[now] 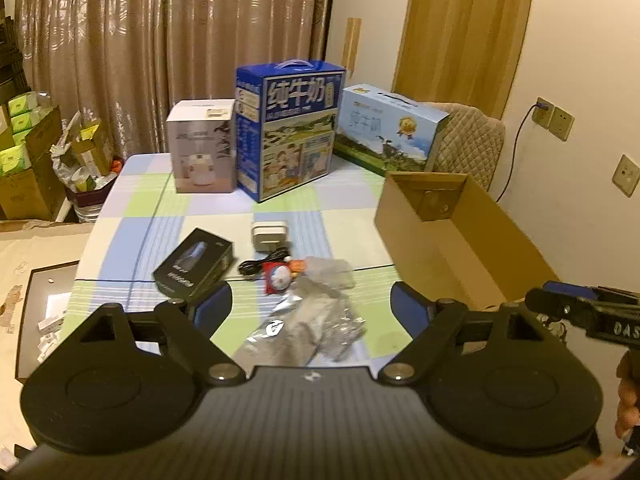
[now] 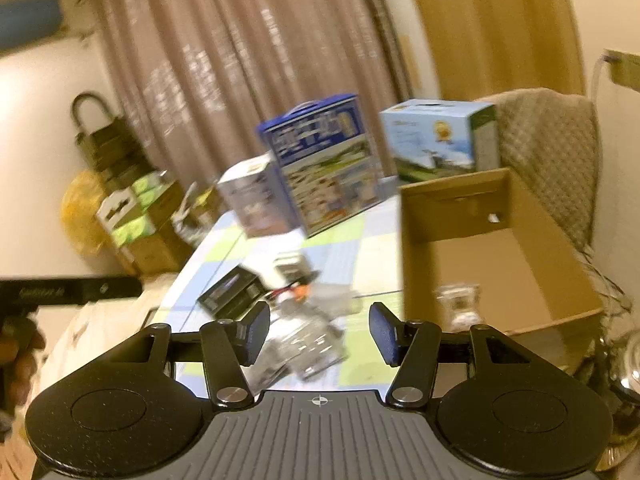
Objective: Organize objects
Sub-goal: 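Return to the table and grasp the clear plastic box with right tool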
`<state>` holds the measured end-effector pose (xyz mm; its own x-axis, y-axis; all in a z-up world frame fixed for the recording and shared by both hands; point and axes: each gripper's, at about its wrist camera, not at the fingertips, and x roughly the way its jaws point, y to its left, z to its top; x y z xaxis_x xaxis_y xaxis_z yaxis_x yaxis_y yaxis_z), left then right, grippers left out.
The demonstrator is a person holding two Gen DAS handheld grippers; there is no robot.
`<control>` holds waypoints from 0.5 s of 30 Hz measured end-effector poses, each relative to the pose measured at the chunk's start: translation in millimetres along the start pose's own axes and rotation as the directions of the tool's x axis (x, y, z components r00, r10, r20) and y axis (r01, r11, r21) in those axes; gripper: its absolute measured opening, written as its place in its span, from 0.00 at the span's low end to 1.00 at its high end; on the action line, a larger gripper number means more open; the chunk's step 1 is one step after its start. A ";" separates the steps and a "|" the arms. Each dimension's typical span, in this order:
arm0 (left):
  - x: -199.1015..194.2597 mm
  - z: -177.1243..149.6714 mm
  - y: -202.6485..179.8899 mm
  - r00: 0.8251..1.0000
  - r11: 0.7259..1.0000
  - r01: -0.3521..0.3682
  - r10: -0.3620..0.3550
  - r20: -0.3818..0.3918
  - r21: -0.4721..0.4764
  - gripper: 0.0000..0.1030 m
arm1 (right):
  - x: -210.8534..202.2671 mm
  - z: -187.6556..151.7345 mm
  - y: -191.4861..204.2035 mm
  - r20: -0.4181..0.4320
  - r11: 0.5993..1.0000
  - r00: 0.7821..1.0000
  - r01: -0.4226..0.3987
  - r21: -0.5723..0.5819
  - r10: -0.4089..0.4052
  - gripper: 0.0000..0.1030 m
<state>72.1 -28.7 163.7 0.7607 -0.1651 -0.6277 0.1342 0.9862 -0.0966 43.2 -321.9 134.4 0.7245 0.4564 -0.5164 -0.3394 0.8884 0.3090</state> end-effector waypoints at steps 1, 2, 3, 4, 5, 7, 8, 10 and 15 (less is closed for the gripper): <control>-0.4 -1.0 6.4 1.000 1.000 -0.005 0.005 -0.002 0.002 0.83 | 1.8 -3.4 5.5 -0.005 1.000 1.000 -0.002 -0.015 0.002 0.53; -0.3 -2.1 11.5 1.000 1.000 -0.011 0.011 -0.007 0.007 0.83 | 3.6 -7.3 13.3 -0.010 0.999 1.000 -0.007 -0.033 0.007 0.56; -0.6 -2.9 16.7 1.000 1.000 -0.016 0.016 -0.010 0.014 0.83 | 5.1 -10.4 19.2 -0.014 0.999 1.000 -0.011 -0.047 0.010 0.57; -1.4 -4.5 20.9 1.000 1.000 -0.017 0.017 -0.007 0.018 0.83 | 5.8 -14.3 24.2 -0.017 0.998 1.000 -0.012 -0.057 0.011 0.59; -2.7 -6.3 24.8 1.000 1.000 -0.019 0.019 -0.004 0.021 0.85 | 6.6 -18.8 29.9 -0.021 0.997 1.000 -0.014 -0.071 0.012 0.61; -4.6 -9.5 33.1 1.000 1.000 -0.021 0.021 0.005 0.023 0.87 | 8.0 -27.5 38.6 -0.028 0.995 0.999 -0.019 -0.101 0.017 0.64; -4.1 -10.5 35.6 1.000 0.999 -0.024 0.024 0.008 0.023 0.88 | 9.6 -31.6 42.3 -0.032 0.993 0.999 -0.020 -0.117 0.016 0.66; -3.3 -13.7 40.5 1.000 0.999 -0.024 0.024 0.010 0.023 0.90 | 12.7 -39.0 47.1 -0.035 0.990 0.999 -0.020 -0.136 0.015 0.68; 6.9 -22.3 45.2 1.000 0.998 -0.018 0.018 0.004 0.055 0.92 | 26.5 -54.9 47.3 -0.059 0.990 0.998 -0.027 -0.140 0.019 0.70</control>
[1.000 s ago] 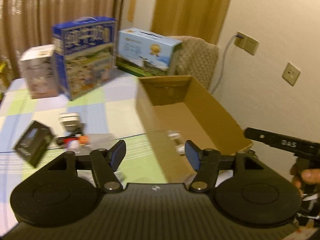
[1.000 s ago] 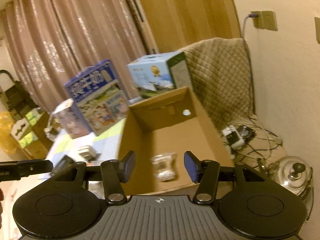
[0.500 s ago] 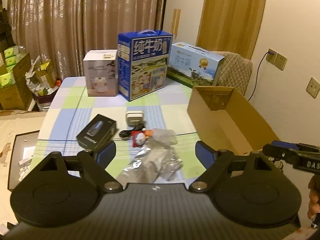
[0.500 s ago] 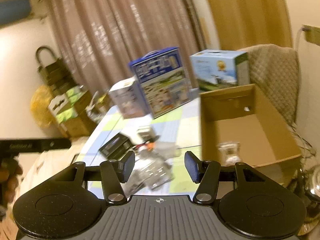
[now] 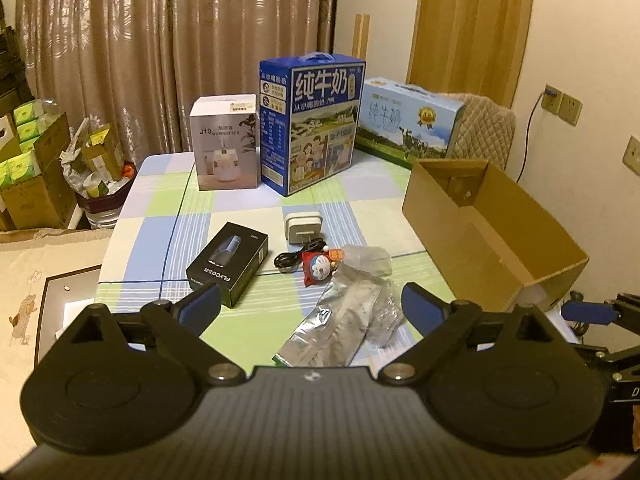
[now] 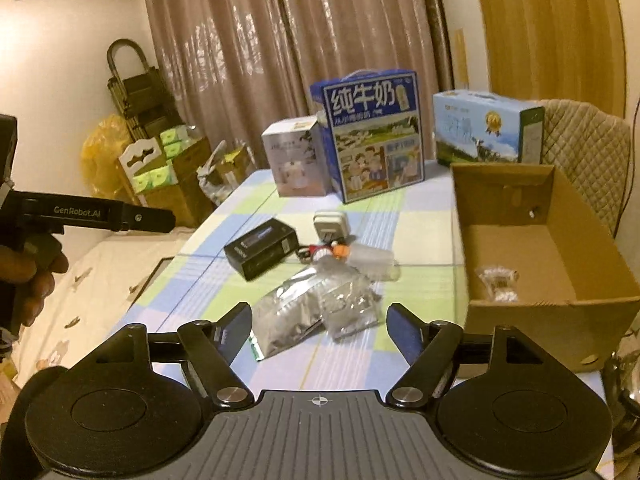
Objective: Organize objects
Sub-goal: 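Return to the table and grasp the clear plastic box with right tool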
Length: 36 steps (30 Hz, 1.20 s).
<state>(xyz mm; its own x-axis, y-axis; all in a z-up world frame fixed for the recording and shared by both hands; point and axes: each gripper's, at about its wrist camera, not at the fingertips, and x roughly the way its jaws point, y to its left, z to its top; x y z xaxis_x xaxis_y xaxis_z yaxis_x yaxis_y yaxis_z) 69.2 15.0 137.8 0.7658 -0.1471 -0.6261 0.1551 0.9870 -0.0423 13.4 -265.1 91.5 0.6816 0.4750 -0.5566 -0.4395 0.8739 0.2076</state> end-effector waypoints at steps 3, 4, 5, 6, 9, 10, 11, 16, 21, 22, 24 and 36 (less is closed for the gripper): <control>13.0 -3.3 1.6 1.000 1.000 0.003 -0.003 -0.011 0.021 0.93 | 16.7 -2.7 0.4 -0.019 0.999 1.000 -0.011 -0.031 0.010 0.71; 18.8 -4.7 3.5 1.000 1.000 0.008 -0.008 -0.017 0.023 0.93 | 23.4 -3.5 -0.6 -0.024 0.999 1.000 -0.015 -0.033 0.014 0.71; 24.7 -5.4 4.6 1.000 1.000 0.013 -0.012 -0.025 0.024 0.93 | 30.4 -3.7 -2.1 -0.029 0.999 0.999 -0.019 -0.032 0.018 0.72; 31.1 -6.4 6.1 0.999 1.000 0.018 -0.017 -0.032 0.026 0.94 | 39.8 -4.4 -4.5 -0.038 0.999 0.999 -0.027 -0.031 0.026 0.72; 53.9 -10.0 11.2 0.998 0.999 0.014 -0.011 -0.065 0.044 0.94 | 64.9 -8.8 -9.0 -0.058 0.998 0.998 -0.041 -0.043 0.038 0.73; 62.5 -11.6 13.1 0.997 0.999 0.015 -0.011 -0.077 0.050 0.94 | 75.0 -10.8 -10.7 -0.064 0.998 0.997 -0.045 -0.046 0.042 0.73; 70.7 -13.0 15.0 0.996 0.998 0.017 -0.012 -0.088 0.053 0.94 | 83.7 -13.0 -12.0 -0.070 0.998 0.996 -0.050 -0.047 0.047 0.74; 112.8 -19.2 24.3 0.991 0.998 0.031 -0.024 -0.129 0.054 0.94 | 128.7 -18.4 -20.8 -0.100 0.995 0.994 -0.055 -0.083 0.047 0.80; 149.4 -23.8 27.5 0.989 0.998 0.041 -0.032 -0.146 0.053 0.94 | 166.6 -24.0 -31.2 -0.131 0.989 0.991 -0.034 -0.146 0.015 0.81; 155.8 -24.7 28.5 0.988 0.998 0.043 -0.036 -0.150 0.046 0.94 | 173.5 -25.3 -33.6 -0.138 0.987 0.990 -0.035 -0.156 0.013 0.81; 165.6 -26.8 29.7 0.986 0.998 0.057 -0.051 -0.161 0.032 0.94 | 186.7 -28.6 -38.4 -0.152 0.985 0.988 -0.035 -0.172 0.009 0.81; 194.4 -44.0 30.7 0.985 0.992 0.094 -0.081 -0.152 0.081 0.94 | 236.8 -32.9 -52.3 -0.186 0.982 0.982 -0.042 -0.183 0.007 0.81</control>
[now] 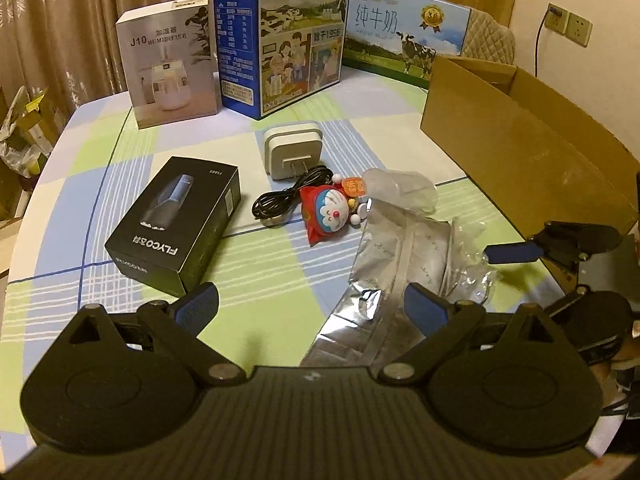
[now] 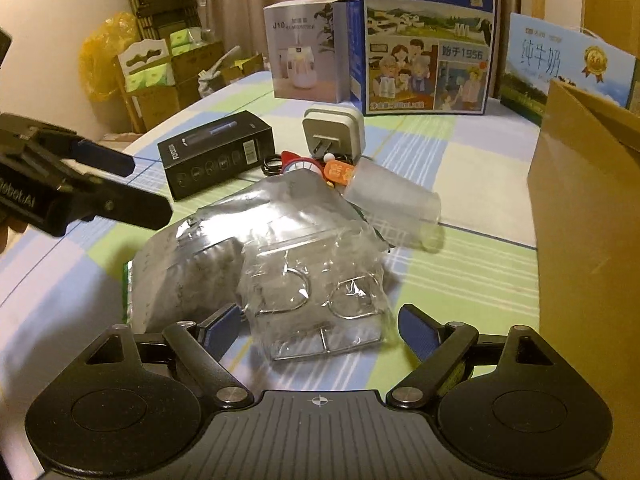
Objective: Organize objects
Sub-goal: 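Return to the table and grasp the clear plastic box with right tool, then grasp the silver foil pouch with left tool while right tool holds the plastic box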
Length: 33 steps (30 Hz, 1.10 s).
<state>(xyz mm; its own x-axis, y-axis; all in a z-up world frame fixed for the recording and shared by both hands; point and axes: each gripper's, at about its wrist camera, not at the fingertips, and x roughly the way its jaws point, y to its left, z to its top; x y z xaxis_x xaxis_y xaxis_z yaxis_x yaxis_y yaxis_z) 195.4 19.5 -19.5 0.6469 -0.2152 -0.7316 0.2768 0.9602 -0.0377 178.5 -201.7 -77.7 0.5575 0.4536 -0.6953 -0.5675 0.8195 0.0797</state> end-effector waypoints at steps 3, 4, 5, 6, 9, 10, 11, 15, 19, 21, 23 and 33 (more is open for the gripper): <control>3.2 -4.1 3.5 1.000 1.000 -0.003 0.002 -0.013 -0.013 0.94 | 3.5 -0.6 -3.9 -0.006 1.000 1.000 -0.006 0.026 0.006 0.75; 3.5 -4.5 4.2 1.000 1.000 -0.004 0.003 -0.011 -0.012 0.94 | 3.5 -0.3 -4.5 -0.010 0.999 1.000 -0.011 0.032 0.011 0.70; 3.7 -4.8 4.3 1.000 1.000 -0.005 0.005 -0.008 -0.013 0.94 | 3.1 0.1 -4.0 -0.012 0.999 1.000 -0.005 0.036 0.006 0.68; 4.3 -4.6 4.3 1.000 1.000 -0.002 0.002 -0.006 -0.015 0.94 | 2.1 0.2 -3.8 -0.009 0.999 1.000 -0.003 0.037 0.003 0.66; 6.2 -5.2 0.8 1.000 1.000 0.015 -0.015 -0.009 0.001 0.94 | -1.5 0.1 -1.7 -0.014 0.999 1.000 0.006 0.037 -0.006 0.63; 6.4 -5.4 -1.3 1.000 1.000 0.017 -0.017 -0.010 0.013 0.94 | -3.6 -0.5 -0.9 -0.018 0.999 0.999 0.029 0.033 -0.028 0.63; 6.5 -5.8 -3.6 1.000 0.999 0.020 -0.019 -0.008 0.027 0.94 | -6.7 -1.4 0.3 -0.025 0.998 0.998 0.059 0.027 -0.058 0.63; 9.2 -5.9 -14.7 0.999 0.996 0.044 -0.043 -0.012 0.082 0.94 | -21.5 -8.8 -4.3 -0.045 0.987 0.988 0.152 0.047 -0.150 0.63; 17.5 -2.7 -30.8 0.998 0.987 0.063 -0.061 -0.022 0.148 0.88 | -28.2 -13.1 -10.4 -0.059 0.980 0.981 0.188 0.066 -0.184 0.63; 22.5 -1.5 -38.5 0.998 0.981 0.063 -0.060 -0.022 0.181 0.82 | -28.5 -13.4 -11.2 -0.056 0.980 0.982 0.186 0.072 -0.182 0.63; 28.7 -0.4 -44.8 0.997 0.977 0.069 -0.064 -0.033 0.202 0.77 | -27.5 -13.1 -10.8 -0.051 0.980 0.982 0.185 0.067 -0.182 0.63; 52.5 -2.0 -66.2 0.995 0.952 0.066 -0.040 -0.093 0.298 0.61 | -25.1 -13.4 -12.0 -0.046 0.979 0.981 0.190 0.073 -0.187 0.63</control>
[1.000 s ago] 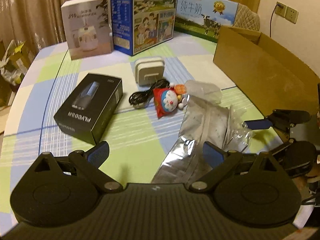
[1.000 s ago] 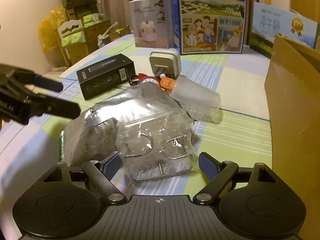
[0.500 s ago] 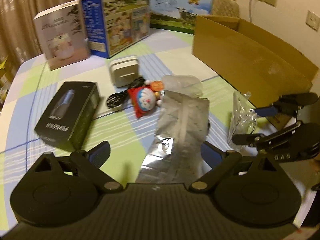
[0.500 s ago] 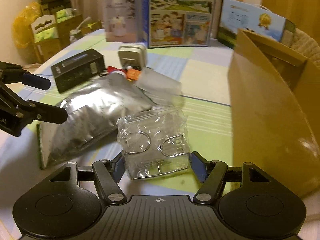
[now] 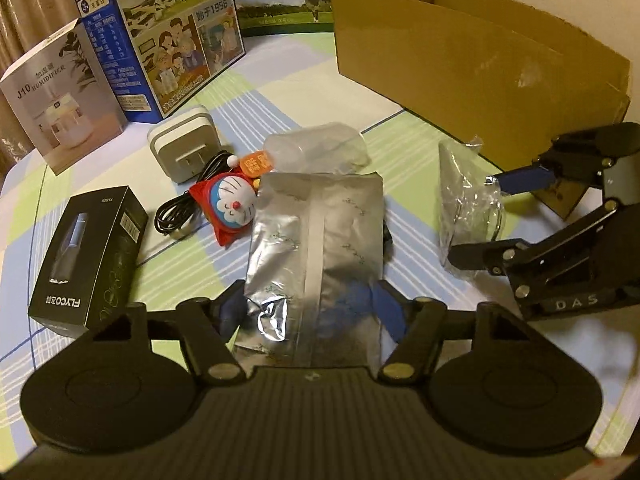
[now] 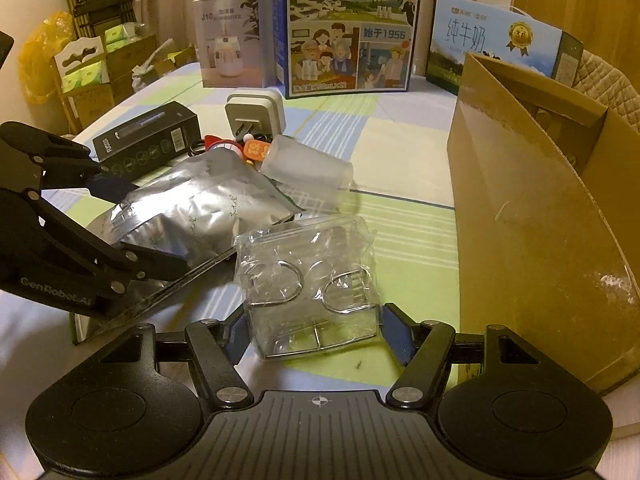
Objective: Organize objects
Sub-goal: 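Grasp the silver foil pouch with left tool while right tool holds the plastic box, then carry pouch and plastic box into the cardboard box and release both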
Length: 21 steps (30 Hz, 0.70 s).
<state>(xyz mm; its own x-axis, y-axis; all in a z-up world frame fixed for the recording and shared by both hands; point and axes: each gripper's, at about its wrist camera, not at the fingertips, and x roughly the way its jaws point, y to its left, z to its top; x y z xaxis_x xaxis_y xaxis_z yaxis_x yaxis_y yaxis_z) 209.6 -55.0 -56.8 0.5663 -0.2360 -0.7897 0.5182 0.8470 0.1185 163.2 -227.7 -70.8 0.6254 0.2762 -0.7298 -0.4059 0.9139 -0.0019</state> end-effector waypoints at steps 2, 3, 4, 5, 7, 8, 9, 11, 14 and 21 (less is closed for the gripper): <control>1.0 0.7 1.0 1.000 1.000 0.006 -0.006 -0.014 -0.018 0.53 | 0.3 0.0 0.2 0.001 1.000 1.000 0.001 0.000 -0.001 0.63; 1.5 0.4 2.7 1.000 0.999 0.020 -0.021 -0.022 -0.042 0.46 | 0.3 0.1 0.1 0.001 1.000 1.000 0.001 -0.002 -0.001 0.62; 1.1 0.3 4.0 0.999 0.998 0.030 -0.032 -0.025 -0.064 0.45 | 0.4 0.2 0.3 0.001 1.000 1.000 0.003 -0.002 -0.003 0.62; 0.7 0.4 4.2 0.999 0.997 0.032 -0.034 -0.028 -0.076 0.42 | 0.2 0.3 1.0 0.001 1.000 1.000 0.006 -0.004 -0.006 0.62; -2.3 0.0 4.0 0.999 0.994 0.040 -0.043 -0.029 -0.099 0.38 | -0.6 0.3 2.5 0.003 1.000 1.000 0.011 -0.015 -0.011 0.62; -4.2 -0.4 4.0 0.998 0.992 0.045 -0.049 -0.027 -0.114 0.35 | -1.1 0.1 3.3 0.007 1.000 1.000 0.014 -0.021 -0.014 0.62; -6.5 -1.4 5.6 0.998 0.988 0.053 -0.058 -0.024 -0.144 0.33 | -1.7 -0.2 3.9 0.011 1.000 1.000 0.016 -0.024 -0.015 0.62; -10.3 -3.3 8.9 0.997 0.978 0.069 -0.074 -0.019 -0.196 0.30 | -3.0 -0.6 4.1 0.019 1.000 1.000 0.013 -0.023 -0.013 0.62; -15.0 -5.1 11.3 0.996 0.967 0.077 -0.083 -0.013 -0.243 0.28 | -5.9 -0.6 6.2 0.029 1.000 1.000 0.008 -0.030 -0.007 0.62; -31.2 -10.3 7.8 0.997 0.941 0.077 -0.082 -0.002 -0.329 0.26 | -19.9 -6.9 9.8 0.022 1.000 1.000 -0.015 0.017 0.015 0.62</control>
<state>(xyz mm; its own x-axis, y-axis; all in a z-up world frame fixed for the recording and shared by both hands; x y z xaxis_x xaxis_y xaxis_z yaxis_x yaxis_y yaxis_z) 189.4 -36.2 -37.4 0.5206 -0.3037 -0.7979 0.3202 0.9358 -0.1473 142.1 -226.3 -61.0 0.6337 0.2963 -0.7146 -0.4039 0.9146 0.0209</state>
